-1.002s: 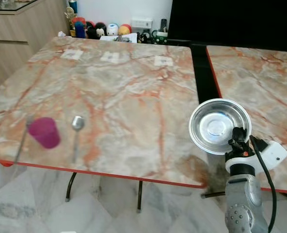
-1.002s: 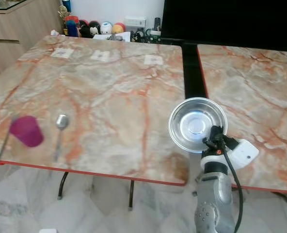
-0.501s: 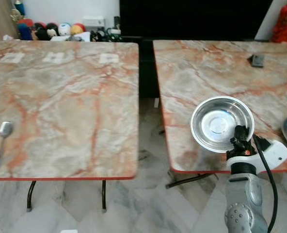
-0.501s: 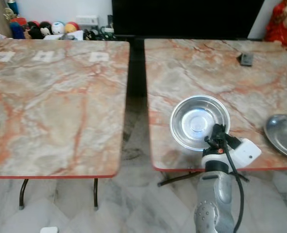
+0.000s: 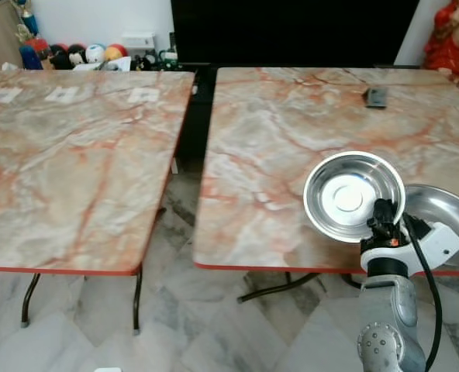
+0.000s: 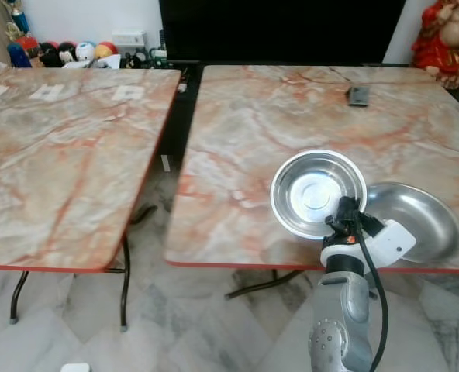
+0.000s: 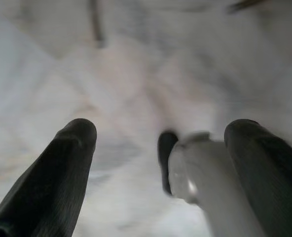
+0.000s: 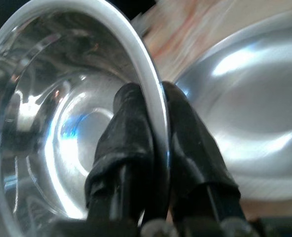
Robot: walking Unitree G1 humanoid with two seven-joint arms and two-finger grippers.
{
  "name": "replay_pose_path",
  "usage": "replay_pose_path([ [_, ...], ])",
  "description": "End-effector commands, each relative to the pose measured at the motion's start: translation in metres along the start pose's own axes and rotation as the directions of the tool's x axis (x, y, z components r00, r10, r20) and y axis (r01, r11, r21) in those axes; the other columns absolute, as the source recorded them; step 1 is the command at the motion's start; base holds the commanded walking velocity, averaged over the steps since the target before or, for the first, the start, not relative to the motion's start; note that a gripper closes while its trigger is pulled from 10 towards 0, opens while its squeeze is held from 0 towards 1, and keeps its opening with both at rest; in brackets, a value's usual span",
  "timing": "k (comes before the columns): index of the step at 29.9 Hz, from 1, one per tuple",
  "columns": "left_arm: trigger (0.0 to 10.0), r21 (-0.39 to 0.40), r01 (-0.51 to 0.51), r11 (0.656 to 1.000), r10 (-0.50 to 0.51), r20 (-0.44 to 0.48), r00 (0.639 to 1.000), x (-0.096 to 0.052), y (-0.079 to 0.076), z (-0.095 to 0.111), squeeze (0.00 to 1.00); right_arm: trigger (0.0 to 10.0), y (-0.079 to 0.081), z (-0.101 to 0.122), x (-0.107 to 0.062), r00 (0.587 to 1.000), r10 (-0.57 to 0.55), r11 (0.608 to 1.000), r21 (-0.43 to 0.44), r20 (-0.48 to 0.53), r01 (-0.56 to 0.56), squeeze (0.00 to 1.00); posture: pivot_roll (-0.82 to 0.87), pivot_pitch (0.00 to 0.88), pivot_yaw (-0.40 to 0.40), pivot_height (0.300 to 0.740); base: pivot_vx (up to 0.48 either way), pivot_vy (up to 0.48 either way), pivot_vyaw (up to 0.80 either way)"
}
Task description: Setting the table
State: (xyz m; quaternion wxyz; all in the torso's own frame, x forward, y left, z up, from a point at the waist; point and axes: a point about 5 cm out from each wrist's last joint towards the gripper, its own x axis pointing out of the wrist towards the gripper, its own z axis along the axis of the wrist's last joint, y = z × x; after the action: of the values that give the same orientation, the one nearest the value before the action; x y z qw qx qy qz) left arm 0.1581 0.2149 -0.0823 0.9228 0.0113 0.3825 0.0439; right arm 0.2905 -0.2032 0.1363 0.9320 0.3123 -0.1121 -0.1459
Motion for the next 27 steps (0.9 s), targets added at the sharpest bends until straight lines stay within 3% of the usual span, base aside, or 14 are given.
replay_pose_path([
  [1, 10.0, -0.007, -0.019, 1.000, 0.019, -0.015, 1.000, -0.002, 0.008, -0.004, 0.00, 10.0, 0.007, 0.003, 0.001, 1.000, 0.015, 1.000, 0.007, 0.025, -0.015, 0.00, 0.00, 0.118, -0.001, 0.740, 0.000, 0.000, 0.00],
  [10, 10.0, -0.013, -0.025, 1.000, 0.025, -0.022, 0.999, -0.003, 0.012, -0.005, 0.00, 10.0, 0.004, 0.015, 0.009, 0.996, -0.028, 1.000, 0.003, 0.081, 0.028, 0.00, 0.00, 0.125, 0.008, 0.740, 0.000, 0.000, 0.00],
  [12, 10.0, -0.012, -0.029, 1.000, 0.028, -0.028, 0.999, -0.003, 0.014, -0.005, 0.00, 10.0, -0.001, 0.020, 0.012, 0.989, -0.104, 0.995, 0.016, 0.110, 0.103, 0.00, 0.00, 0.128, 0.014, 0.740, 0.000, 0.000, 0.00],
  [24, 10.0, -0.005, -0.034, 0.999, 0.034, -0.037, 0.999, -0.003, 0.018, -0.004, 0.00, 10.0, -0.008, 0.028, 0.024, 0.952, -0.271, 0.962, 0.085, 0.141, 0.261, 0.00, 0.00, 0.130, 0.030, 0.740, 0.000, 0.000, 0.00],
  [27, 10.0, -0.003, -0.037, 0.999, 0.037, -0.040, 0.999, -0.003, 0.020, -0.004, 0.00, 10.0, -0.016, 0.026, 0.027, 0.926, -0.358, 0.932, 0.107, 0.120, 0.347, 0.00, 0.00, 0.130, 0.033, 0.740, 0.000, 0.000, 0.00],
])
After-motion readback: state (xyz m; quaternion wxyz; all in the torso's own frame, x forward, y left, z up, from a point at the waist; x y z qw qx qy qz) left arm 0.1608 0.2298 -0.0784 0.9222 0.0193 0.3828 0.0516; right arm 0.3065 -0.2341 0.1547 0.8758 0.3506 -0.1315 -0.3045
